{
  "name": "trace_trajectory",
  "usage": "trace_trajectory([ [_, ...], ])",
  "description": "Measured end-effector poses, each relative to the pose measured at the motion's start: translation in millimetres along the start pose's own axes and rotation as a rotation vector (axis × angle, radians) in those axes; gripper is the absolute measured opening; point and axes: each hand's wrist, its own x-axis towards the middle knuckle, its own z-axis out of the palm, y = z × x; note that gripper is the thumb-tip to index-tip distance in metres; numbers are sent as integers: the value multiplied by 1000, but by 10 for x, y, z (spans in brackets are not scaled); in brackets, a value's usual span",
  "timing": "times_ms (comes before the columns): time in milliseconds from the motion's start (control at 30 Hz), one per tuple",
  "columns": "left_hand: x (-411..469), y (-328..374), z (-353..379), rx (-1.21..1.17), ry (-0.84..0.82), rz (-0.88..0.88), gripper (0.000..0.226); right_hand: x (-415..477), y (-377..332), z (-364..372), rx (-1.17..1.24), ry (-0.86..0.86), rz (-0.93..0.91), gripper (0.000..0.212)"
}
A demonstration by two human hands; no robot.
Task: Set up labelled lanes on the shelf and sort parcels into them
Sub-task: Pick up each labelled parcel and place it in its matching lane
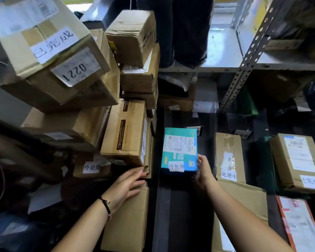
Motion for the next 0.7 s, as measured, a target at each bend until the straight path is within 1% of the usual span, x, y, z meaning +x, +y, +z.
trace_trajectory([
  [133,-136,50,-118,21,-19,17,49,-239,-98,90,22,-5,-41,42],
  [300,-348,96,-322,25,-34,57,47,-561,-42,116,-9,80,-164,31],
  [367,-397,61,-440,-6,-44,57,38,-754,22,140,-35,106,-214,26],
  [433,-407,14,-543,-79,-55,35,32,-939,111,149,-99,128,-244,20],
  [500,-427,-33,-636,-144,-74,17,33,-1123,254,143,-199,140,-268,18],
  [700,-574,-238,-863,-133,-105,28,36,-1689,809,231,-453,97,-307,10],
])
